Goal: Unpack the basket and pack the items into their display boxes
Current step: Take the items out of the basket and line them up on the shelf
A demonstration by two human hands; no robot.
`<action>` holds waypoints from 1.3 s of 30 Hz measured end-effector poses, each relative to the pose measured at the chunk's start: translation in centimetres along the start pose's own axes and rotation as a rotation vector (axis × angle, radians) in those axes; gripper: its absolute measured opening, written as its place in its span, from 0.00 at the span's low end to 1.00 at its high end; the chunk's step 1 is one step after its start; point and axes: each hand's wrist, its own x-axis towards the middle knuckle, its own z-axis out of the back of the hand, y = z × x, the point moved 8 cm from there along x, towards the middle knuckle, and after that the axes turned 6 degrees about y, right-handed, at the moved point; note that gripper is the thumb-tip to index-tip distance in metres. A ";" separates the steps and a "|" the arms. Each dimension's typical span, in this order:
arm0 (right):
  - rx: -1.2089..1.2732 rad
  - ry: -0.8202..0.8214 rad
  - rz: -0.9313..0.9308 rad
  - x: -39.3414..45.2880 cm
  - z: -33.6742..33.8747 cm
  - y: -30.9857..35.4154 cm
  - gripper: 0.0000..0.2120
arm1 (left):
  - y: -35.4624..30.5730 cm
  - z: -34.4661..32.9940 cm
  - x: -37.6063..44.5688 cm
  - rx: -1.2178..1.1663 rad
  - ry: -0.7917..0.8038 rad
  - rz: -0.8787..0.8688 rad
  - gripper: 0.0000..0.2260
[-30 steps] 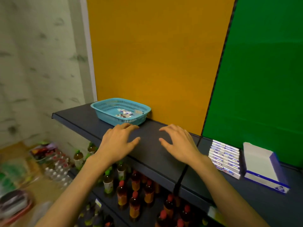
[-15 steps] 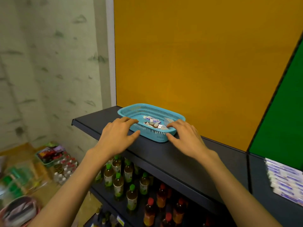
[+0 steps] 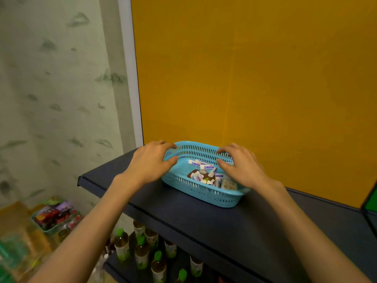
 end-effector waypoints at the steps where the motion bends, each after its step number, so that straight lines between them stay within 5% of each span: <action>1: 0.002 -0.002 -0.015 0.6 -0.2 -0.3 0.18 | 0.3 -0.4 1.0 -0.003 0.010 -0.009 0.20; 11: -0.023 0.103 -0.123 2.5 -3.0 -1.8 0.17 | 2.2 -6.9 8.8 -0.080 0.322 -0.151 0.22; 16: 0.109 0.288 -0.150 2.7 -5.1 -0.7 0.19 | 1.8 -10.3 9.8 -0.082 0.595 -0.283 0.26; 23: 0.180 0.577 -0.222 2.2 -8.6 0.3 0.14 | 1.7 -13.7 10.8 -0.034 0.848 -0.392 0.13; 32: 0.100 0.624 -0.242 3.9 -11.5 0.6 0.06 | 1.4 -15.5 11.4 0.038 0.917 -0.448 0.09; 39: 0.052 0.452 -0.269 5.7 -10.8 -0.6 0.11 | 1.4 -15.9 12.5 -0.046 0.740 -0.425 0.11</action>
